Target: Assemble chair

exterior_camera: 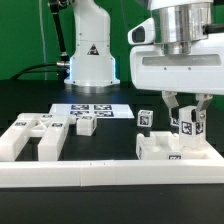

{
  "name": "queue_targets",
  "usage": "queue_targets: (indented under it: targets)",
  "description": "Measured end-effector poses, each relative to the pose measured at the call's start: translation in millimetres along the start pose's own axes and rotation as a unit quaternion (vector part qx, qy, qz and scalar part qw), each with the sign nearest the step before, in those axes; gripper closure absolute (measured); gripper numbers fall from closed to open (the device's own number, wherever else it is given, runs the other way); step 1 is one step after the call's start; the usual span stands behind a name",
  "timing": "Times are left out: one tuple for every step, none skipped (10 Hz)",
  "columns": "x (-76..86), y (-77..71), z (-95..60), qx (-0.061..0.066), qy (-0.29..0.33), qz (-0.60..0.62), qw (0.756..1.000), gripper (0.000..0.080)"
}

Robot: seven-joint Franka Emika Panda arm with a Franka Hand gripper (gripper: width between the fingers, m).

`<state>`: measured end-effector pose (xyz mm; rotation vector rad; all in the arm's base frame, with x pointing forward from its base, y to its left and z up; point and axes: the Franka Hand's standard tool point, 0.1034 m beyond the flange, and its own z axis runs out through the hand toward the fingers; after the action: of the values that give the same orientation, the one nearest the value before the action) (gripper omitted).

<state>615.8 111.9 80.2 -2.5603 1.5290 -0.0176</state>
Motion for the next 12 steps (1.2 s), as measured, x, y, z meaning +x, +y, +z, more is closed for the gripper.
queue_targets:
  targets:
    - [-0.2, 0.0, 0.0, 0.000, 0.000, 0.009, 1.000, 0.0509]
    - [-0.4, -0.1, 0.1, 0.000, 0.000, 0.012, 1.000, 0.0509]
    - [-0.6, -0.1, 0.2, 0.000, 0.000, -0.003, 1.000, 0.0411]
    - [-1.3, -0.3, 0.2, 0.000, 0.000, -0.021, 1.000, 0.0261]
    - [-5.1, -1.8, 0.0, -0.001, -0.002, -0.048, 0.999, 0.0184]
    - [-9.8, -3.3, 0.3, -0.002, -0.002, -0.090, 0.996, 0.0160]
    - [-12.7, -3.7, 1.0, -0.001, -0.003, -0.167, 0.986, 0.0160]
    - [-15.5, -4.4, 1.5, 0.000, -0.005, -0.236, 0.972, 0.0152]
    - [-16.1, -4.2, 2.1, 0.000, -0.005, -0.290, 0.957, 0.0152]
    - [-15.7, -3.9, 2.5, -0.001, -0.005, -0.340, 0.940, 0.0151]
    - [-17.2, -4.3, 2.6, -0.001, -0.005, -0.384, 0.924, 0.0151]
    - [-17.8, -4.5, 2.6, -0.002, -0.005, -0.413, 0.911, 0.0151]
